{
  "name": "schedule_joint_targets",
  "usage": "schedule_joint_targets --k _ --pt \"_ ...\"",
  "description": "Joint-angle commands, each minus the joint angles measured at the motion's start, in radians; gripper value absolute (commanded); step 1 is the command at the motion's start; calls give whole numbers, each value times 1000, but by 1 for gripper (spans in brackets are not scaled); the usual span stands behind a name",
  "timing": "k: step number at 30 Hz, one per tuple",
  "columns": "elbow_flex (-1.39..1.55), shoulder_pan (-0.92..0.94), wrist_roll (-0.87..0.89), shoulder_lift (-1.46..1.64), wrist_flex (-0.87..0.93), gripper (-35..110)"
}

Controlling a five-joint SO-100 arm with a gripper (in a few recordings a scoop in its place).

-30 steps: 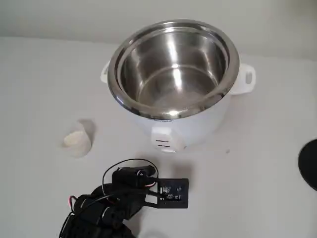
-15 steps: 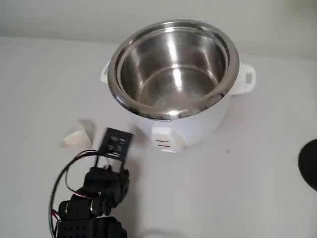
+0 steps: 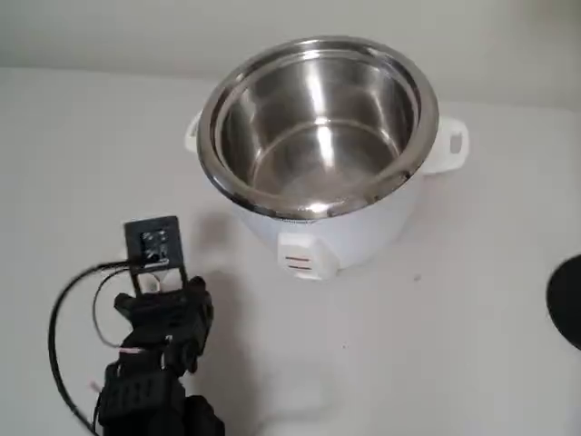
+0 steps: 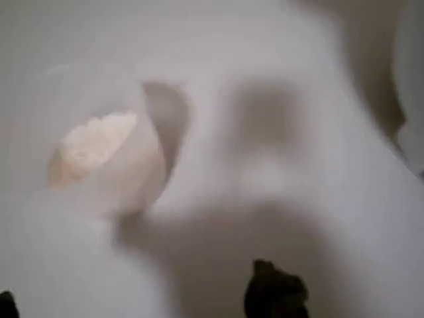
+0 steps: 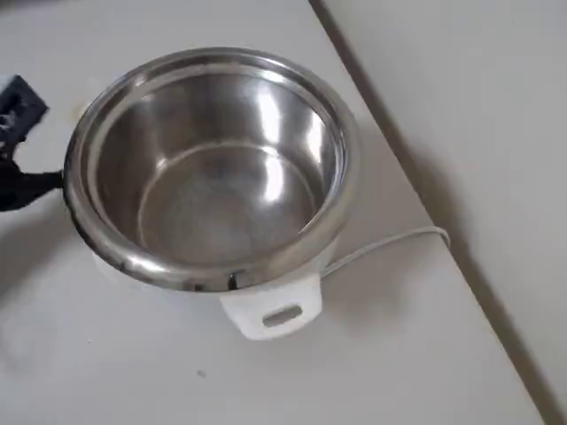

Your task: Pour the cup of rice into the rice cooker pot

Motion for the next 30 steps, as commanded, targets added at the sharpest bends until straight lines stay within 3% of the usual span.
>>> schedule_joint_targets --k 1,12,16,21,30 --pt "-41 -18 -35 -517 -634 47" --pt "-305 -94 -52 -1430 -1589 58" --pt "-400 -143 -81 -1663 -1796 60" --pt "-548 -166 -89 -1778 -1856 60" --pt "-793 -109 -81 -1787 -1720 59"
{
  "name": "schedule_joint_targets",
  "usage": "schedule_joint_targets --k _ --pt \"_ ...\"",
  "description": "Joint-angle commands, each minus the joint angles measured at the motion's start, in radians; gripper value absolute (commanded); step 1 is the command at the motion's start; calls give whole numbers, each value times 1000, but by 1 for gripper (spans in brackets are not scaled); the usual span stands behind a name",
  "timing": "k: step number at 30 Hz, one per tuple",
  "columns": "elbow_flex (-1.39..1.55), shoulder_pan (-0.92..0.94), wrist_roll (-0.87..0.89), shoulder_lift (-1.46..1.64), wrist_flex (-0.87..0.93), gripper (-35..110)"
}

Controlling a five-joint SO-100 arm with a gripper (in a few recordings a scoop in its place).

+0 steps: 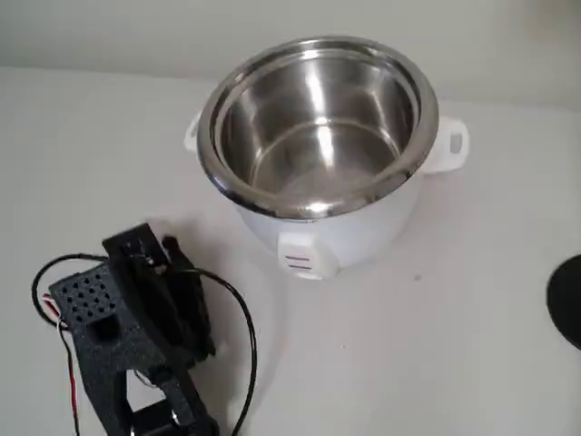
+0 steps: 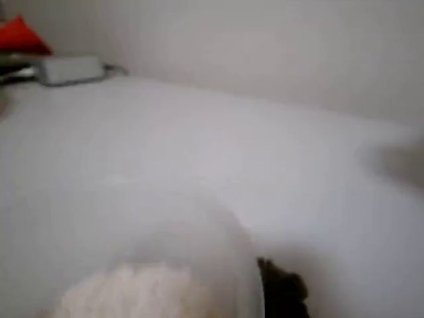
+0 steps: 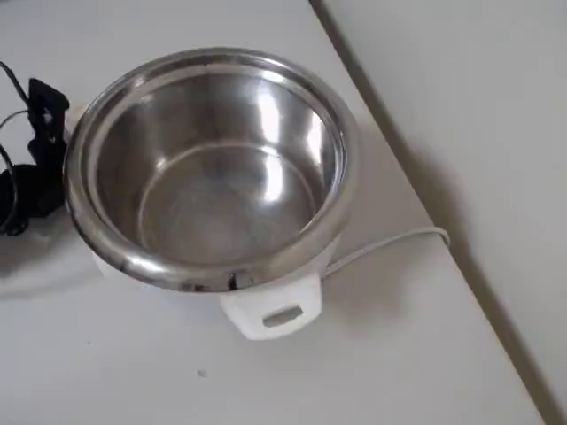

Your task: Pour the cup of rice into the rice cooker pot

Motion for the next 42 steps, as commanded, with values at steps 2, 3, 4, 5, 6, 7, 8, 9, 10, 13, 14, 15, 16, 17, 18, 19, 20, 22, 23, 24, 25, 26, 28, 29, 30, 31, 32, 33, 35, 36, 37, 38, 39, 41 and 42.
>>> schedule_joint_targets --k 2,3,4,5,6,7,8,9,10,13,14,15,16,17,18,19,20,22,23,24,25,26,28,29,30,31,32,33,35,36,37,38,39,41,42 --pt "-141 37 18 -5 54 57" --pt "-156 43 18 -8 74 55" --pt "-178 48 23 -15 87 51" --pt "-207 52 26 -35 94 49" --pt "-236 57 21 -60 95 46" --pt "-262 61 29 -83 94 38" --pt "-284 66 28 -103 103 34" --pt "-298 67 23 -118 112 29" --pt "-307 69 21 -130 117 24" --pt "-313 69 20 -146 124 14" --pt "-313 71 20 -143 123 13" --pt "-313 72 20 -133 123 12" --pt "-313 75 20 -120 127 11" --pt "-311 78 18 -100 140 11" --pt "-307 83 15 -69 160 11" --pt "-302 87 12 -31 184 10" --pt "-298 94 11 12 210 10" --pt "-290 106 11 120 293 10" --pt "-288 114 11 176 336 10" --pt "-288 121 11 229 373 10" --pt "-288 126 11 279 408 10" --pt "-288 130 11 331 443 10" --pt "-279 138 8 440 525 10" --pt "-275 140 3 492 565 10" --pt "-270 143 -3 541 600 10" --pt "-268 146 -6 584 629 10" --pt "-268 150 -8 632 666 10" --pt "-268 155 -6 684 712 10" --pt "-270 169 8 790 811 10" --pt "-275 175 17 842 859 10" --pt "-281 183 28 893 905 10" --pt "-287 190 41 940 950 10" --pt "-293 199 63 985 996 10" --pt "-311 227 107 1066 1095 10" --pt "-324 244 132 1100 1138 10"
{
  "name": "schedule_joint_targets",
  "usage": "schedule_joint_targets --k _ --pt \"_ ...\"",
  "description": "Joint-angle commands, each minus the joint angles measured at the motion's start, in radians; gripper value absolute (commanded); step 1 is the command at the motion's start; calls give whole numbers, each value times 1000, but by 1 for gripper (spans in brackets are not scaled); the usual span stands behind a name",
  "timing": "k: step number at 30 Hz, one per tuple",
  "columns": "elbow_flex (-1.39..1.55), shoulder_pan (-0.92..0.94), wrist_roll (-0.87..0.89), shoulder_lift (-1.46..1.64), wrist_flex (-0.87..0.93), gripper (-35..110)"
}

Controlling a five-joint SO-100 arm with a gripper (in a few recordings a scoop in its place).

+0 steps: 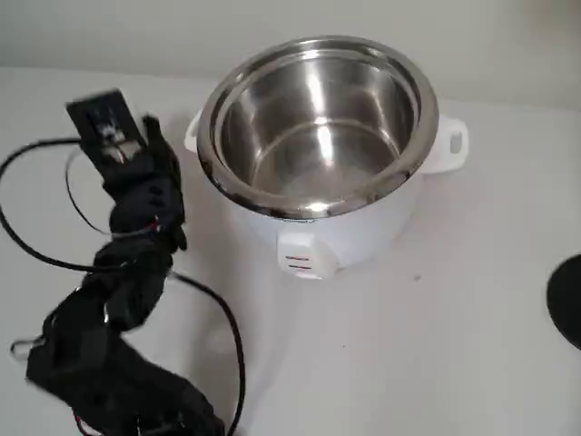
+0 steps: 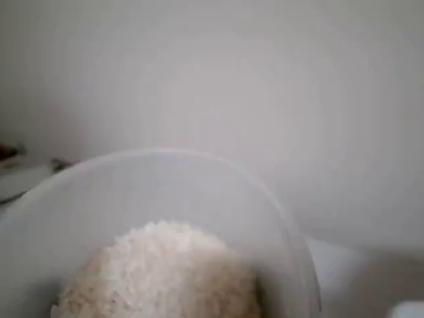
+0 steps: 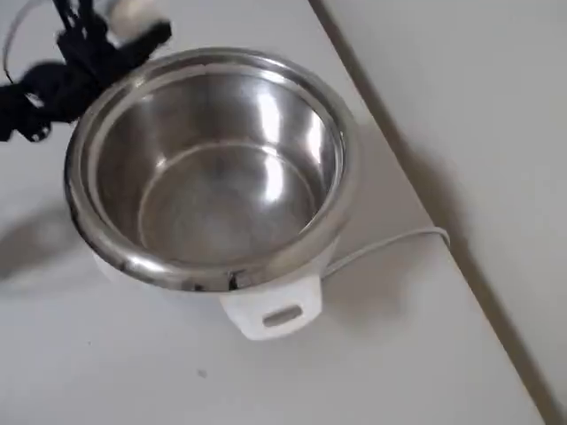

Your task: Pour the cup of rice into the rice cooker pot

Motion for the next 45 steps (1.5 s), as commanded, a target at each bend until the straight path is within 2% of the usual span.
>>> schedule_joint_targets --k 1,4,6,12,15,19,24,27,33,41,45 --pt "-78 86 101 267 176 10" --pt "-183 161 213 333 356 10" --pt "-322 227 333 344 538 10" --pt "-857 468 833 190 1065 10" --pt "-900 523 1014 178 1184 10" --pt "-865 483 1250 244 1345 10" --pt "-727 279 1310 356 1356 10" --pt "-727 224 1413 353 1345 11" --pt "-738 299 1654 287 1305 10" --pt "-729 434 1766 196 1252 10" --pt "-729 445 1881 186 1261 10"
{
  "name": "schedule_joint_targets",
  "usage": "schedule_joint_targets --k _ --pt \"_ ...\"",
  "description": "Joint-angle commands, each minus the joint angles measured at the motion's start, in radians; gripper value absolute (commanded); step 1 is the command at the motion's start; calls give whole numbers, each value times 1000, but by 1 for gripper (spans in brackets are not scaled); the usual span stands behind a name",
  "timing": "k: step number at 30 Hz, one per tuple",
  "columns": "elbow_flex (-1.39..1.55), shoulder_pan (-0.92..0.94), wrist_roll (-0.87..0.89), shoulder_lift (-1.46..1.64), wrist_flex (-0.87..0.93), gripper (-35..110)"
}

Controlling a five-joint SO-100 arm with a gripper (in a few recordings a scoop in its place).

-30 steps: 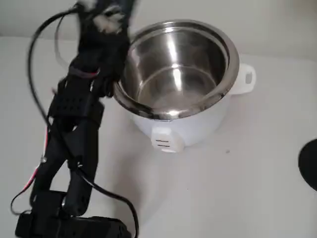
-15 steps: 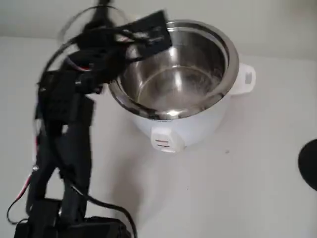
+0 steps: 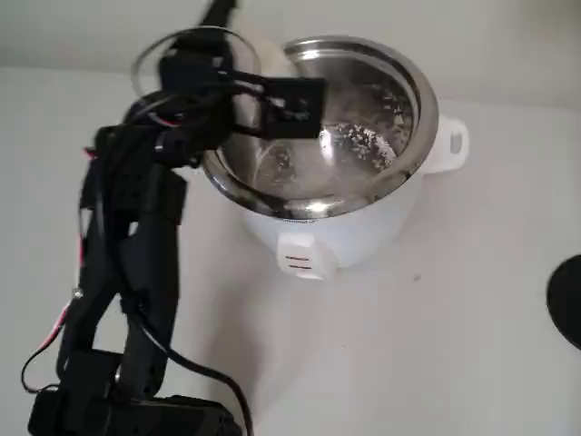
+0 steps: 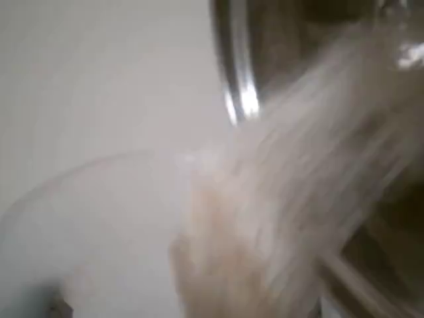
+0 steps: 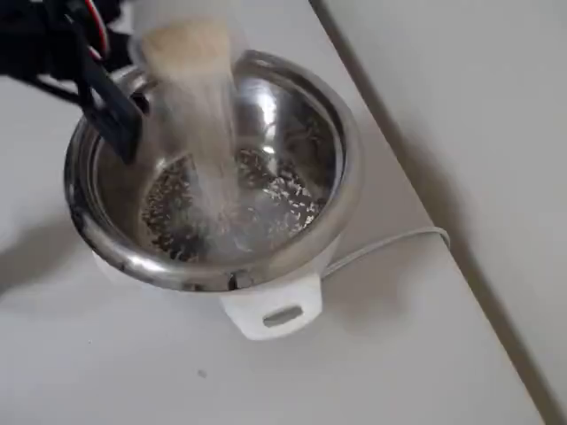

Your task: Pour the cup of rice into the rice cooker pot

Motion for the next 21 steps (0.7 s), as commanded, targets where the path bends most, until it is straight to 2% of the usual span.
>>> schedule_joint_targets --k 1,13,16,21 --pt "-11 11 103 12 -31 10" --pt "-101 -23 477 -21 83 10" --pt "-103 -28 469 -29 100 10" --pt "-132 -18 287 -31 63 10"
